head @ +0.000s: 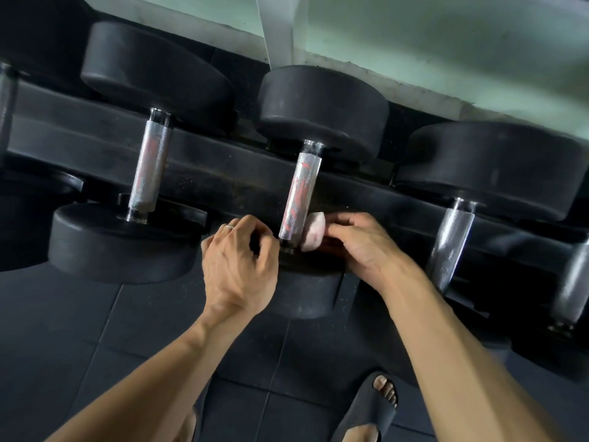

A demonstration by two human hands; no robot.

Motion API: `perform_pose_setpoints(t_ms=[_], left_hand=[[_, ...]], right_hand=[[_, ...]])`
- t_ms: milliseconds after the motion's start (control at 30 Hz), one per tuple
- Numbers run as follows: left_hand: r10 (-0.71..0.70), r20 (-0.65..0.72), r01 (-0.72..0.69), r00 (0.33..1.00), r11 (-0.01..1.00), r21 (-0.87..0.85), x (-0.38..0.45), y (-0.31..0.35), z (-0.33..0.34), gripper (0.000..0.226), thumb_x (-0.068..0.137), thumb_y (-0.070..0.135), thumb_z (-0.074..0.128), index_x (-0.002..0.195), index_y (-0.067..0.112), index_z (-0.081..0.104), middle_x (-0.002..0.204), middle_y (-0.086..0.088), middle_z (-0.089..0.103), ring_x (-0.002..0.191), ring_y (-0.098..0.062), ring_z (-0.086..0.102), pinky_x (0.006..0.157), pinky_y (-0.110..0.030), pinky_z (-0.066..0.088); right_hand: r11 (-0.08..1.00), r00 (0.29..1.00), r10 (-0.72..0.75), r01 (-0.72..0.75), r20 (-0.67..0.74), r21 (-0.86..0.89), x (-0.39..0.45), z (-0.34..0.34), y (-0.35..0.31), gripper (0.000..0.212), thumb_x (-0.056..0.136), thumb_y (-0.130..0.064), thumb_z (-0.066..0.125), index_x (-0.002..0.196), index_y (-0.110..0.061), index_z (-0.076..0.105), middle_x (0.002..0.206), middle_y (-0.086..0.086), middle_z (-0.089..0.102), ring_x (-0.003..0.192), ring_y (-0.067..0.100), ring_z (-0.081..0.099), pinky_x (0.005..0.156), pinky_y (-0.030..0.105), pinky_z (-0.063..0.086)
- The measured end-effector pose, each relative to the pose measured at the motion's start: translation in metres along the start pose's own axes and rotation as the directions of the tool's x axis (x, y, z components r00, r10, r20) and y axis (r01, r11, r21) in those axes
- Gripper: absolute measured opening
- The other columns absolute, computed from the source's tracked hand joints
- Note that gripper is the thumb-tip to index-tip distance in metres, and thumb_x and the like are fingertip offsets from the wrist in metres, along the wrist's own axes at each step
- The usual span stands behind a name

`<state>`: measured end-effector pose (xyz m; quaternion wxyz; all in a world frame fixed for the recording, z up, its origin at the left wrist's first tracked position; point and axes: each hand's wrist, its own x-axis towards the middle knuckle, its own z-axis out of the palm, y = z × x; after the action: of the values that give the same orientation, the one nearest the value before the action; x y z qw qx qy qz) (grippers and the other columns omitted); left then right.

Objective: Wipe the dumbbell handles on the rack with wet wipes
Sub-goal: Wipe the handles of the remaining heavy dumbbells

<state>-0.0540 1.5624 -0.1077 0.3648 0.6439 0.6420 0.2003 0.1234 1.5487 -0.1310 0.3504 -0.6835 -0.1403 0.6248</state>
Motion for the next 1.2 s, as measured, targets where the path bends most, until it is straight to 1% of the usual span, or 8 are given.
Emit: perform_pose_setpoints(t_ms=[167,400,600,700,800,967,1133,1200], left_hand=[[0.062,0.119,-0.072,0.991,0.994,0.080,0.000,0.002,-0.005,0.048,0.079,0.047,0.028,0.088,0.028,0.071,0.086,0.012,0.067,0.089,-0.013,0.057,0.093,-0.043,0.043],[0.221,0.331,-0.214,0.917,0.975,-0.057,0.005,0.000,-0.025,0.051,0.096,0.049,0.056,0.141,0.025,0.053,0.131,0.003,0.061,0.122,-0.013,0.053,0.106,-0.034,0.040],[0.195,0.348,-0.100,0.917,0.957,-0.272,0.007,0.015,-0.048,0.011,0.083,0.026,0.078,0.092,0.024,0.072,0.081,0.017,0.071,0.078,0.002,0.066,0.066,-0.014,0.052],[0.001,0.271,0.086,0.963,0.947,-0.309,0.021,0.015,-0.055,0.013,0.080,0.022,0.078,0.079,0.024,0.066,0.071,0.012,0.066,0.066,0.000,0.060,0.059,-0.014,0.046],[-0.156,0.235,0.219,0.959,0.936,-0.276,0.050,0.007,-0.052,0.014,0.081,0.021,0.076,0.084,0.024,0.063,0.081,0.006,0.066,0.075,-0.009,0.063,0.062,-0.019,0.046],[-0.225,0.248,0.307,0.942,0.877,-0.369,0.096,-0.001,-0.015,0.024,0.081,0.019,0.077,0.097,0.027,0.061,0.094,0.006,0.069,0.089,-0.011,0.069,0.080,-0.029,0.058],[-0.210,0.526,0.506,0.824,0.689,-0.519,0.110,0.020,0.013,0.019,0.084,0.001,0.066,0.073,0.016,0.062,0.061,0.000,0.061,0.064,-0.018,0.062,0.080,-0.034,0.055],[-0.177,0.613,0.579,0.770,0.597,-0.556,0.108,0.014,0.010,0.015,0.088,0.005,0.056,0.077,0.012,0.062,0.069,-0.003,0.063,0.070,-0.022,0.064,0.087,-0.040,0.052]], right_hand=[[0.993,0.998,-0.067,0.065,0.009,0.093,-0.032,0.005,-0.006,0.017,0.094,-0.004,0.059,0.101,0.004,0.072,0.094,0.021,0.073,0.085,0.026,0.071,0.077,0.029,0.060],[0.918,0.985,-0.063,0.122,-0.163,0.377,-0.066,0.033,-0.018,0.057,0.099,-0.043,0.051,0.058,-0.009,0.072,0.075,0.016,0.071,0.071,0.026,0.068,0.074,0.041,0.056],[0.915,0.988,-0.087,0.130,-0.127,0.382,-0.091,0.047,-0.020,0.063,0.103,-0.050,0.034,0.085,-0.003,0.072,0.096,0.021,0.074,0.088,0.030,0.073,0.082,0.040,0.058],[0.952,0.918,-0.128,0.219,-0.374,0.212,-0.092,0.047,-0.011,0.054,0.106,-0.044,0.035,0.092,-0.009,0.074,0.095,0.011,0.077,0.095,0.024,0.073,0.091,0.040,0.056],[0.971,0.812,-0.172,0.234,-0.558,0.042,-0.086,0.050,0.001,0.044,0.106,-0.036,0.040,0.087,-0.018,0.076,0.088,-0.002,0.078,0.095,0.013,0.071,0.102,0.037,0.048],[0.967,0.801,-0.151,0.242,-0.580,0.082,-0.068,0.058,0.022,0.048,0.104,-0.043,0.039,0.085,-0.024,0.078,0.094,-0.010,0.077,0.107,0.006,0.064,0.104,0.032,0.038],[0.965,0.742,-0.211,0.264,-0.637,-0.012,-0.054,0.070,0.036,0.036,0.103,-0.030,0.046,0.082,-0.028,0.075,0.096,-0.010,0.075,0.104,0.009,0.065,0.093,0.028,0.045],[0.966,0.754,-0.208,0.258,-0.623,-0.010,-0.055,0.070,0.036,0.033,0.103,-0.029,0.046,0.087,-0.028,0.076,0.097,-0.012,0.075,0.102,0.004,0.063,0.086,0.022,0.042]])
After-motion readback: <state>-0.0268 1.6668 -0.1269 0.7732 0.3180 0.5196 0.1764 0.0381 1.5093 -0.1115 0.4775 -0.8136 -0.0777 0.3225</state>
